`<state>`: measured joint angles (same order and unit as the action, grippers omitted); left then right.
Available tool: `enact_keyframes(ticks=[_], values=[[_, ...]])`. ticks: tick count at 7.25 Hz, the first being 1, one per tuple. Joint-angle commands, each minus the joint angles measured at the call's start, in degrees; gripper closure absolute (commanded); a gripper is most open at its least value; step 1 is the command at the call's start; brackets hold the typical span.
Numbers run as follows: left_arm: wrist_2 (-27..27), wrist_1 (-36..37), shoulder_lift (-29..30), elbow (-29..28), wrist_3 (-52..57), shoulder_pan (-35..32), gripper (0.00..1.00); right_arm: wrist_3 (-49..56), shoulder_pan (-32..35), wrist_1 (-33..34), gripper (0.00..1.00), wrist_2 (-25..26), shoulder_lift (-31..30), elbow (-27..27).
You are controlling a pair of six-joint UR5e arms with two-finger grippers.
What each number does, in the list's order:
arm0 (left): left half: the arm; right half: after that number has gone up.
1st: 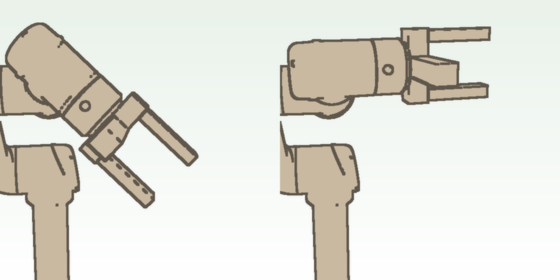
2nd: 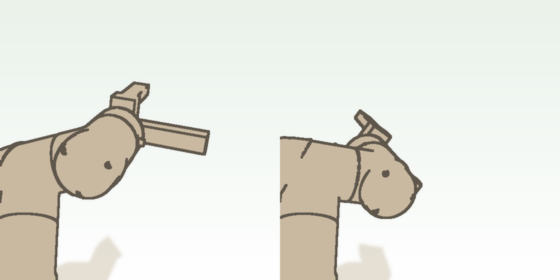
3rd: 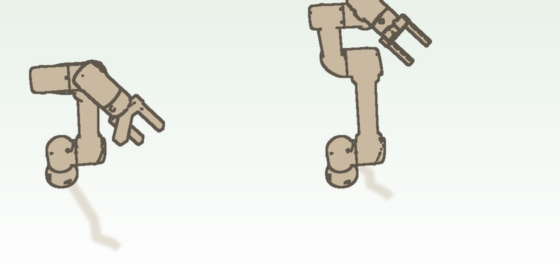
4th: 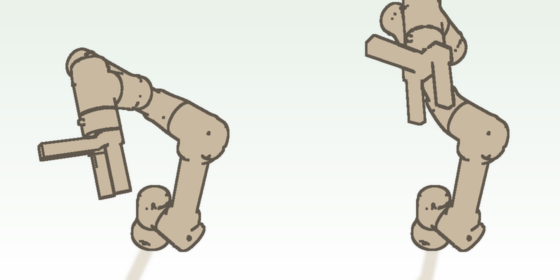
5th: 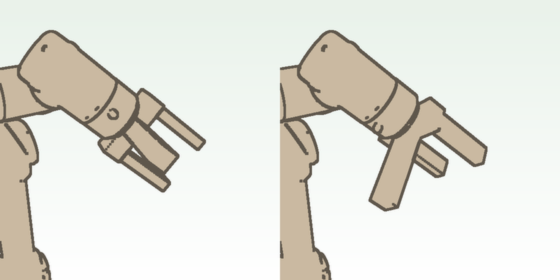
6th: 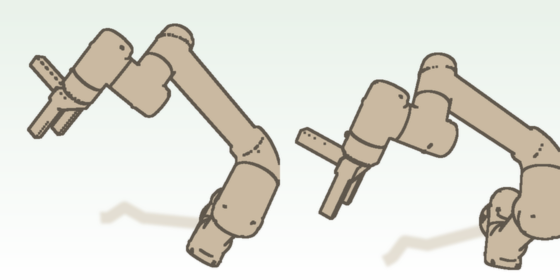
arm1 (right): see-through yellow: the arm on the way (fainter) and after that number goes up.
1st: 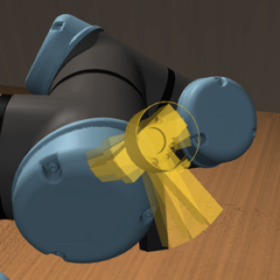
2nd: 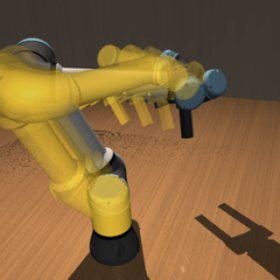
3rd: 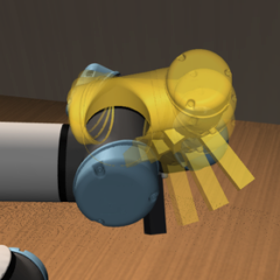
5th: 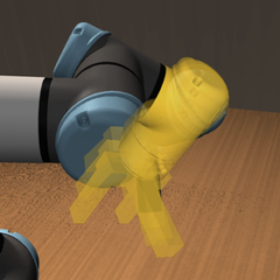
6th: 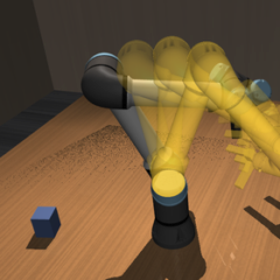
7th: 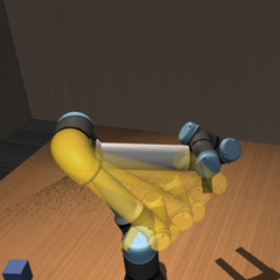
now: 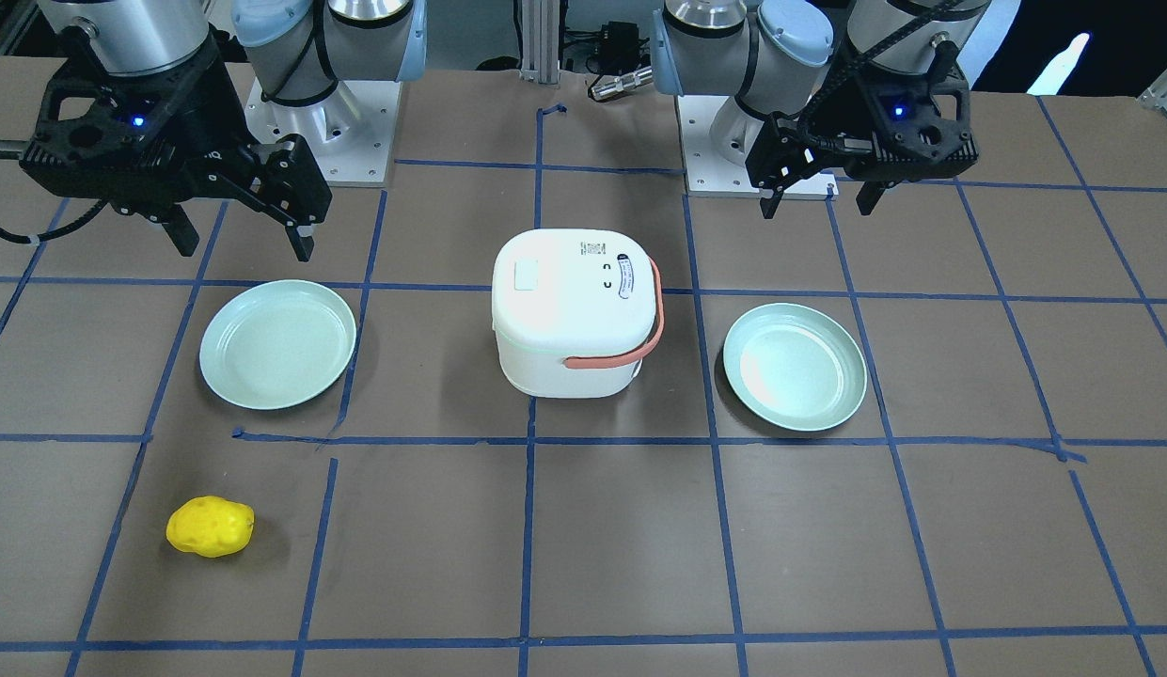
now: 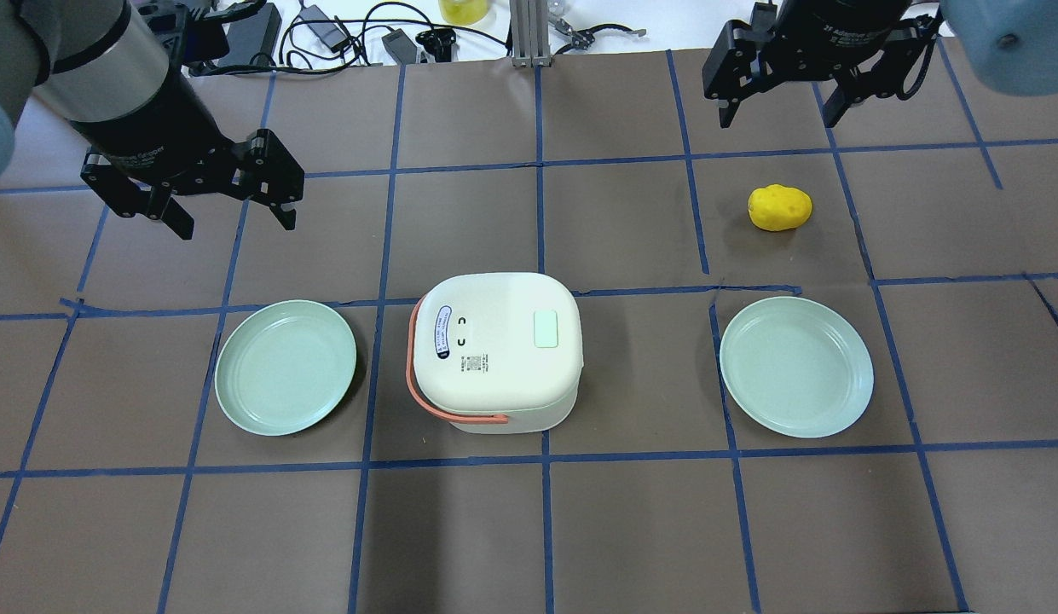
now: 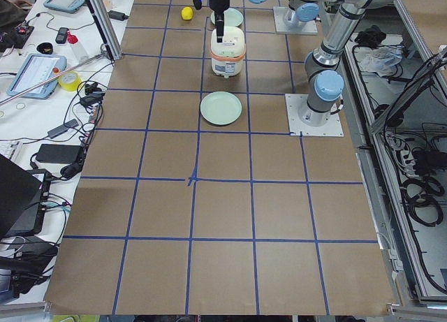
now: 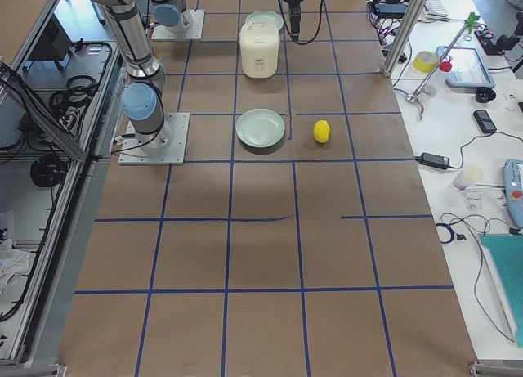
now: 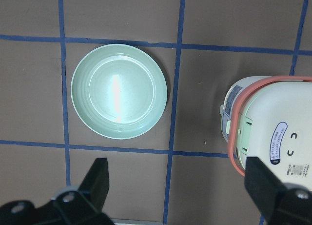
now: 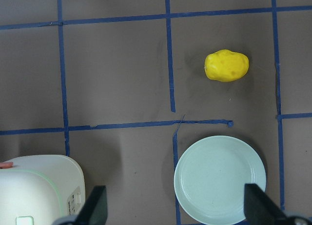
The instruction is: Press rice cooker button
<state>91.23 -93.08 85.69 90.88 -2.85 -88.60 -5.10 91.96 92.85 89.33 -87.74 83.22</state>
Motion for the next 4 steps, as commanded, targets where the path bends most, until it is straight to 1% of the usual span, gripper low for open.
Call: enact_keyframes(ticks=[1, 2, 3, 4], values=[[0.0, 0.0, 0.0, 0.0, 0.0, 0.0, 0.0, -6.0, 1.5, 0.4, 0.05, -2.1, 0.0, 1.5], [0.0, 0.0, 0.0, 0.0, -0.1, 0.0, 0.0, -7.7, 3.6, 0.5, 0.12, -3.0, 0.5, 2.2], [0.0, 0.0, 0.0, 0.0, 0.0, 0.0, 0.0, -9.6, 7.7, 0.5, 0.11, -2.8, 1.5, 3.1], [0.0, 0.0, 0.0, 0.0, -0.1, 0.0, 0.0, -12.5, 12.1, 0.8, 0.28, -2.1, 2.7, 4.1]])
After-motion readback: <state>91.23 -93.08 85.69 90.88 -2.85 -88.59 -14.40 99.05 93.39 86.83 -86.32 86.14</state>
